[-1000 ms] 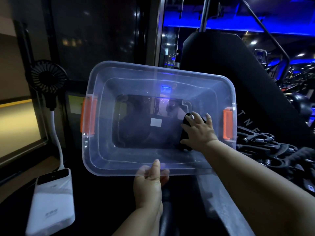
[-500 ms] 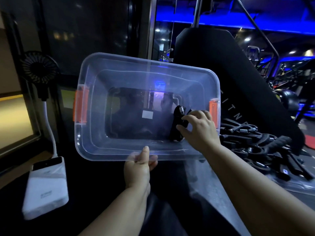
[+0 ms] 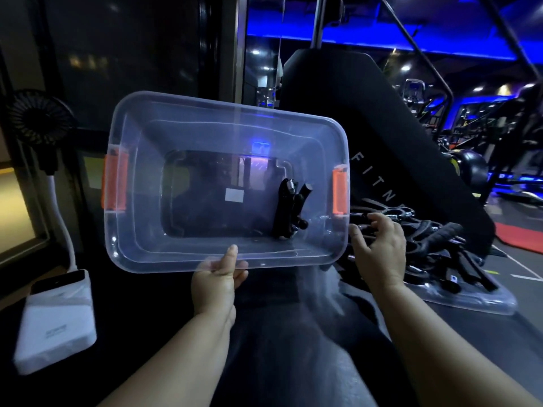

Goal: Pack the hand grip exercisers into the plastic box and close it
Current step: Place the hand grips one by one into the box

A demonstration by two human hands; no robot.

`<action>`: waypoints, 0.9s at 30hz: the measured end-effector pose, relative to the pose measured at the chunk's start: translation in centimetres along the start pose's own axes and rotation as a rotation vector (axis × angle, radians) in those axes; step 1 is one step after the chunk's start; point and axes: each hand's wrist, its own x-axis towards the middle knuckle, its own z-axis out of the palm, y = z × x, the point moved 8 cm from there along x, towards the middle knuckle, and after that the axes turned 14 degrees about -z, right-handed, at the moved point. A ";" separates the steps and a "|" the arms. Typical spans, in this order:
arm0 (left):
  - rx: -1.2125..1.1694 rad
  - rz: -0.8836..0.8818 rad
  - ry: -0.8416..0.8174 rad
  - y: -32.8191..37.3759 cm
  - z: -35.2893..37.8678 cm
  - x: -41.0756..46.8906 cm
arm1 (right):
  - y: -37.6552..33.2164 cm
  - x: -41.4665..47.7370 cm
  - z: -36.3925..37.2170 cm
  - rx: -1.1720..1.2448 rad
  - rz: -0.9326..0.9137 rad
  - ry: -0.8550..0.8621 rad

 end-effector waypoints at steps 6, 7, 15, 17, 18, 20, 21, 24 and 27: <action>0.012 0.008 0.020 0.0 0.0 0.1 | 5.3 0.4 -2.7 -0.149 0.094 -0.024; 0.015 0.013 0.023 0.0 0.0 0.1 | 6.1 0.3 -3.2 -0.203 0.119 -0.048; 0.020 0.039 0.015 0.0 0.0 0.2 | 9.5 -2.4 -3.2 -0.229 0.252 -0.203; 0.024 0.047 0.010 0.0 0.0 0.3 | 9.3 -2.5 -2.9 -0.191 0.264 -0.229; 0.023 0.050 0.009 0.0 -0.1 0.3 | 9.3 -2.6 -2.9 -0.192 0.263 -0.238; 0.020 0.055 0.010 0.0 -0.1 0.4 | 9.0 -2.8 -2.9 -0.213 0.257 -0.253; 0.022 0.058 0.010 0.0 -0.1 0.4 | 9.0 -2.9 -2.9 -0.225 0.260 -0.264; 0.027 0.062 0.016 0.1 -0.1 0.3 | 8.9 -3.1 -2.9 -0.241 0.275 -0.309; 0.028 0.065 0.027 0.1 0.0 0.2 | 8.9 -3.3 -2.9 -0.243 0.266 -0.353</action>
